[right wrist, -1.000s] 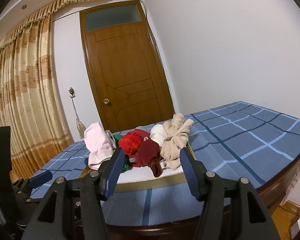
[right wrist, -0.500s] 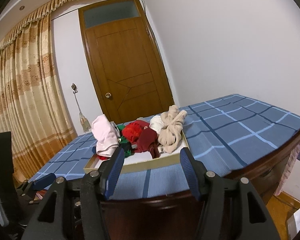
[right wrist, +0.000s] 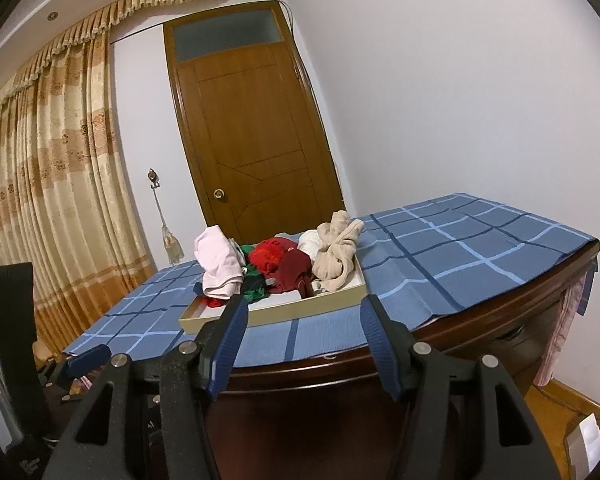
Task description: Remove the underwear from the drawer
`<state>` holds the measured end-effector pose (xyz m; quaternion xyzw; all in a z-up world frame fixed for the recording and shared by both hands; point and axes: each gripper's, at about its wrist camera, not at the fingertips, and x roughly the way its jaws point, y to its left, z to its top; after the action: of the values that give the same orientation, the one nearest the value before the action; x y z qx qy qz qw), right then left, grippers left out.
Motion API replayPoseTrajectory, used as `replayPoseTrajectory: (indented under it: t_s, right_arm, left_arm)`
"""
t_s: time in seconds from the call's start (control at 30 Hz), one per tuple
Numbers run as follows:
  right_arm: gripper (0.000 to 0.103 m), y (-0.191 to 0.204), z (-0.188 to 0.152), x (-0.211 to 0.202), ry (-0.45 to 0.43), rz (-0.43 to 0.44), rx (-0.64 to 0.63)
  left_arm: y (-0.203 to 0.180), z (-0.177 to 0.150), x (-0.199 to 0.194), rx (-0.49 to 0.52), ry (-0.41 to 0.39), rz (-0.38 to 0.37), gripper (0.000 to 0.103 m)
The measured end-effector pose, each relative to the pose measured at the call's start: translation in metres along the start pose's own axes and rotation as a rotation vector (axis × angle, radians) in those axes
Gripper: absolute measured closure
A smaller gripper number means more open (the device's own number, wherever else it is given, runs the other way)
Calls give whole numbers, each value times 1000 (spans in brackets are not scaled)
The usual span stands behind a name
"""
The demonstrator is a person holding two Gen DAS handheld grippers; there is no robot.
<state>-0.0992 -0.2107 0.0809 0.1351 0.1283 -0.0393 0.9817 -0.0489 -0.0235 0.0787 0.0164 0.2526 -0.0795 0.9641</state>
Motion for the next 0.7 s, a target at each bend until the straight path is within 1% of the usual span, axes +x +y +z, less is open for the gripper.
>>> replayPoseTrajectory:
  t_s: [0.17, 0.27, 0.7]
  right_arm:
    - [39, 3, -3, -9, -6, 8, 4]
    - [38, 4, -1, -14, -25, 9, 5]
    - [37, 7, 3, -20, -42, 17, 0]
  left_arm:
    - [-1, -1, -7, 9, -7, -6, 0]
    - [-1, 1, -10, 6, -19, -5, 0]
    - [-4, 3, -22, 20, -41, -5, 0]
